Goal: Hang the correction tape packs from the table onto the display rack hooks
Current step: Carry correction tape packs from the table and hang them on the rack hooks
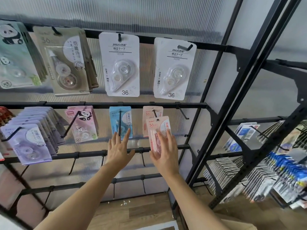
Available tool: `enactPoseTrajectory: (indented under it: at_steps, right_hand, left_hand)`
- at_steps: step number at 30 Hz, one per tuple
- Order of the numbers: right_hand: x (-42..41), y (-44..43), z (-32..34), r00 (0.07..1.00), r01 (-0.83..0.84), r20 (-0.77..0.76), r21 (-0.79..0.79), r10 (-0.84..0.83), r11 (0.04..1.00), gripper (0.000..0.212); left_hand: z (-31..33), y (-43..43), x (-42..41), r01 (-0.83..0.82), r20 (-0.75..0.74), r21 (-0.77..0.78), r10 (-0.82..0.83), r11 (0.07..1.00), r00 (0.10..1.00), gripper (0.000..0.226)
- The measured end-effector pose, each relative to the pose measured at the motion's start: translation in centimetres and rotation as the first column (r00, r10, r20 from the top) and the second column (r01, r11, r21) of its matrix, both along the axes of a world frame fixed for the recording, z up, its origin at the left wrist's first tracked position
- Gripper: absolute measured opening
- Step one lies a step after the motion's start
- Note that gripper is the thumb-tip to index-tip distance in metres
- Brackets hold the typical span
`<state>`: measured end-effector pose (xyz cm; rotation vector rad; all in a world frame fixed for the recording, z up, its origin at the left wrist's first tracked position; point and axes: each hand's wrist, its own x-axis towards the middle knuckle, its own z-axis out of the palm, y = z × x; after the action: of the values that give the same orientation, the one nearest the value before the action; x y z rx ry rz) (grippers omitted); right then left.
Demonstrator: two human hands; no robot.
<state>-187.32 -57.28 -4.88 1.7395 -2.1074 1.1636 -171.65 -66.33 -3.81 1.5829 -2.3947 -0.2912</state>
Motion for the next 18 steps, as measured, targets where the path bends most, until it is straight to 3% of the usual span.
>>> enactPoseTrajectory:
  at_steps: [11,18]
  right_hand:
    - [-0.8,-4.1,0.8,1.000,0.017,-0.029,0.237,-0.010,0.971,0.082]
    - [-2.3,-8.0,0.8,0.993,0.055,-0.116,0.279,-0.023,0.959,0.080]
  left_hand:
    - [-0.1,-0.7,-1.0,0.012,0.093,-0.072,-0.005,0.997,0.996,0.085]
    - [-0.3,-2.7,-1.4,0.020,0.005,-0.088,-0.019,0.996,1.000,0.083]
